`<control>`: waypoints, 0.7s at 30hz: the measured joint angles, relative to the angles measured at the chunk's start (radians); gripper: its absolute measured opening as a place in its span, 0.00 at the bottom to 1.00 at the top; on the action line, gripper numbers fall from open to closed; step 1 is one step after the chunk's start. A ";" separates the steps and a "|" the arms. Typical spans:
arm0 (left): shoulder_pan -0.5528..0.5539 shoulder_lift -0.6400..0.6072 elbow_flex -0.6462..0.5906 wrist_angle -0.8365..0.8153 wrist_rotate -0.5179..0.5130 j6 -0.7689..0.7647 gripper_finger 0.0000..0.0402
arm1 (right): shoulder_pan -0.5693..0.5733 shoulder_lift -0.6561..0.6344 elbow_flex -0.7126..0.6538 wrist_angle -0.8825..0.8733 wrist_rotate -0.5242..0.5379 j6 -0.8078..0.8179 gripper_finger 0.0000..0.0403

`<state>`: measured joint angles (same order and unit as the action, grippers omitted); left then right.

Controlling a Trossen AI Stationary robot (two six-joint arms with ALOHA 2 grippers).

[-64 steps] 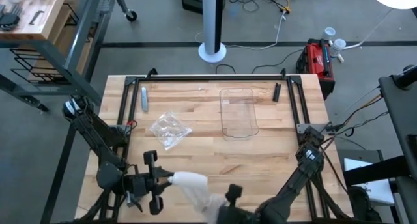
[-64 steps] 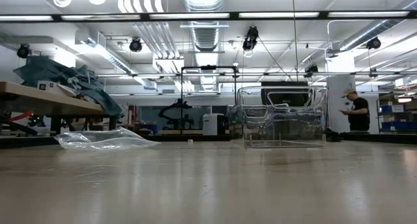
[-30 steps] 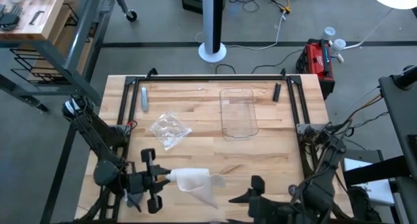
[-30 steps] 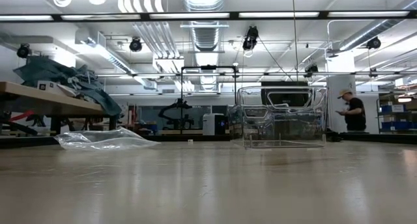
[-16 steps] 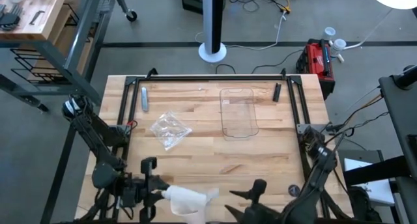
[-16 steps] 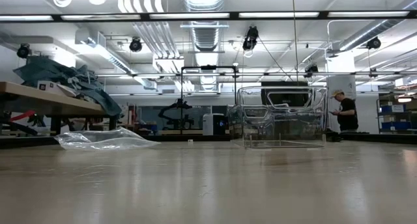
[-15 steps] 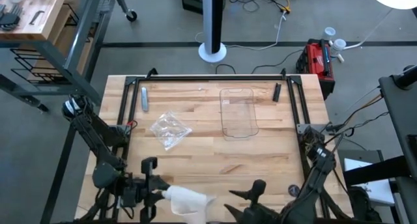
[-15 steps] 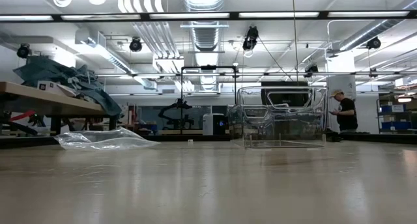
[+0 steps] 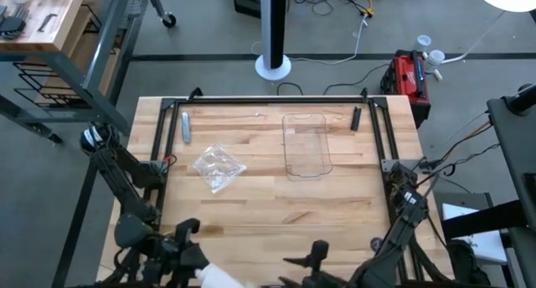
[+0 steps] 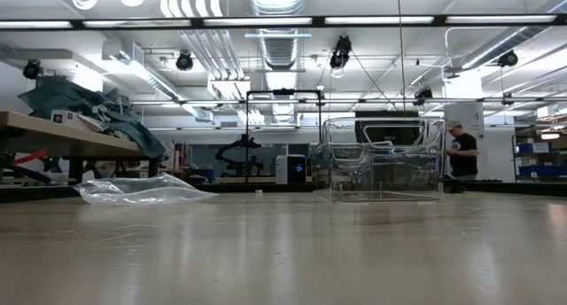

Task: Roll bandage
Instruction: Roll the brown bandage

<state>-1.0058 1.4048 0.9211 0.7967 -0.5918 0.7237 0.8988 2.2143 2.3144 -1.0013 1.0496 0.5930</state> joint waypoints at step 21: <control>-0.005 0.001 0.000 -0.006 -0.003 -0.003 0.09 | -0.118 0.003 -0.154 0.582 -0.468 -0.293 0.55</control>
<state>-1.0104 1.4059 0.9211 0.7910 -0.5944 0.7207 0.7811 2.2173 2.1607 -0.4189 0.5815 0.2995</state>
